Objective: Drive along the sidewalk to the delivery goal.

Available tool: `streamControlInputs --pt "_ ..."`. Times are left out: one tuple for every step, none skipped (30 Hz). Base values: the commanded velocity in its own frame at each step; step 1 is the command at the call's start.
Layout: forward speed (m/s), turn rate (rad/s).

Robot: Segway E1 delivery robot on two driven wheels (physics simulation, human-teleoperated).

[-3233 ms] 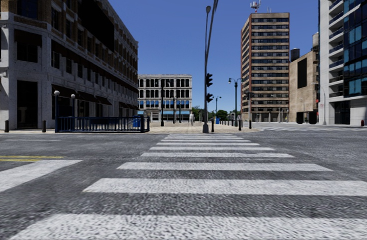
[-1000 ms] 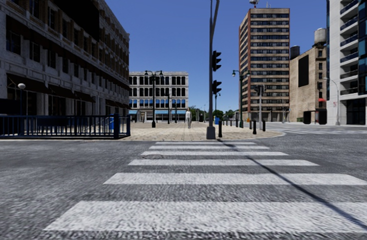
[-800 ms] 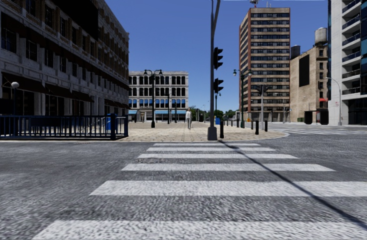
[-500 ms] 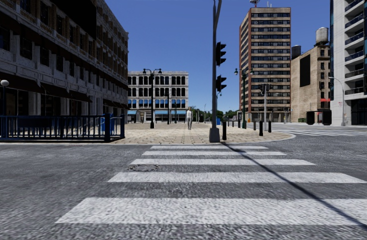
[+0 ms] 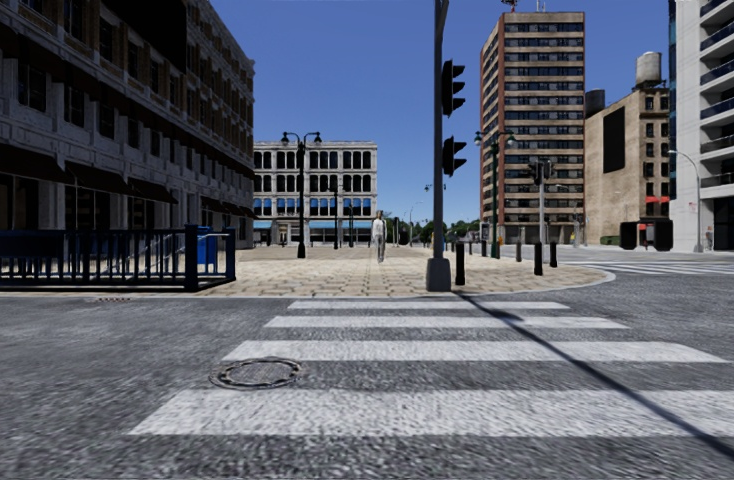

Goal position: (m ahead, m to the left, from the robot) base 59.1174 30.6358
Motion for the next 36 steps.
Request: streamControlInputs --pt "1.80 0.00" --pt "1.80 0.00" --pt "1.80 0.00" --pt "1.80 0.00" --pt "1.80 0.00" --pt "1.80 0.00" --pt "1.80 0.00" --pt "1.80 0.00" --pt "1.80 0.00" --pt "1.80 0.00" --pt "1.80 0.00" --pt "1.80 0.00" --pt "1.80 0.00" --pt "1.80 0.00" --pt "1.80 0.00" --pt "1.80 0.00" --pt "1.80 0.00" --pt "1.80 0.00" --pt "1.80 0.00" --pt "1.80 0.00" --pt "1.80 0.00" --pt "1.80 0.00" --pt "1.80 0.00" --pt "1.80 0.00" --pt "1.80 0.00" --pt "1.80 0.00" --pt "1.80 0.00" --pt "1.80 0.00" --pt "1.80 0.00" --pt "1.80 0.00" --pt "1.80 0.00" --pt "1.80 0.00" --pt "1.80 0.00" --pt "1.80 0.00" --pt "1.80 0.00" --pt "1.80 0.00"
